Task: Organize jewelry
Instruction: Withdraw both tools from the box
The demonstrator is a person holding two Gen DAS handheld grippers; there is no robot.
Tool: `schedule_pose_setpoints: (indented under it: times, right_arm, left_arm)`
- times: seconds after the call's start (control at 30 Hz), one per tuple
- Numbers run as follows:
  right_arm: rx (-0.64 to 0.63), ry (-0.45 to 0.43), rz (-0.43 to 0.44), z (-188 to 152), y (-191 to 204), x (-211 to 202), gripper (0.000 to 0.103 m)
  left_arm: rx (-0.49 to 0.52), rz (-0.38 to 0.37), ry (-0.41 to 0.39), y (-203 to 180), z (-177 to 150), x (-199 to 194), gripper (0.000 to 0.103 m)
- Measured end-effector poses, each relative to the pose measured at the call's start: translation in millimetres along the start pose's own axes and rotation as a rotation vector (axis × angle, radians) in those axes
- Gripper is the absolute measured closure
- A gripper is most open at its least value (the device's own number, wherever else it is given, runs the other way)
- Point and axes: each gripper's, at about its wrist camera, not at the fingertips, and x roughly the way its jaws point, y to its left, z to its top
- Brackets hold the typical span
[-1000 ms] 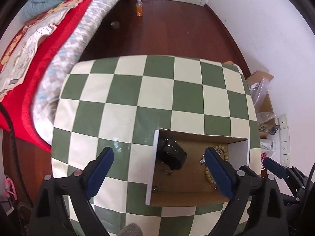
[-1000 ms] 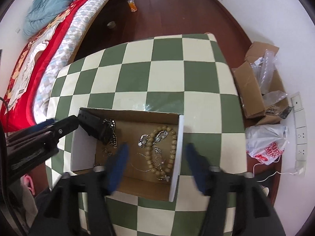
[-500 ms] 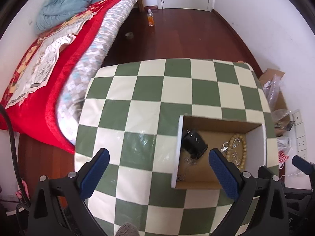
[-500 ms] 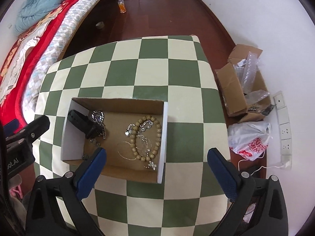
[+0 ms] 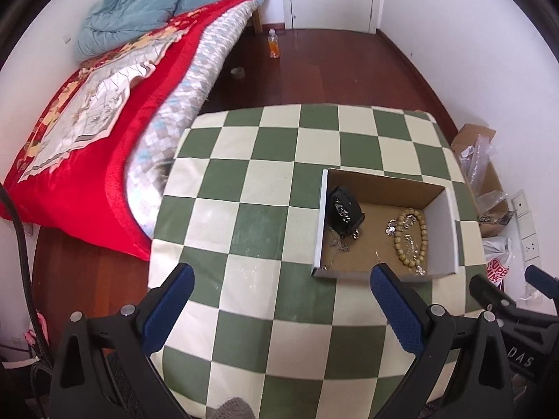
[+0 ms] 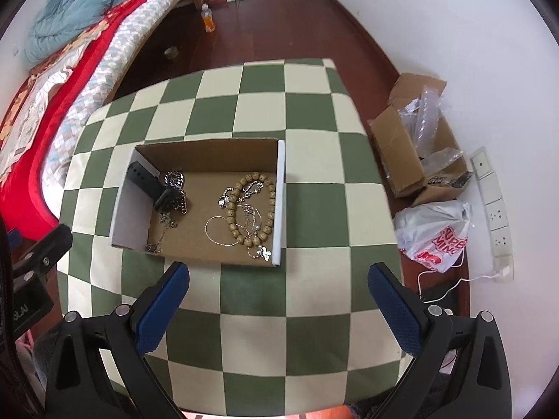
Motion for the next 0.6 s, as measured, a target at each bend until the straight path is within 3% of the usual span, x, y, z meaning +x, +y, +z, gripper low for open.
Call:
schedule_pose_setpoints:
  times: [0.6]
  right_arm:
    - [-0.027, -0.282, -0.026, -55.8, -8.3, -159.3, 0.000]
  left_arm:
    - [-0.003, -0.069, -0.174, 12.8, -34.4, -138.2, 0.000]
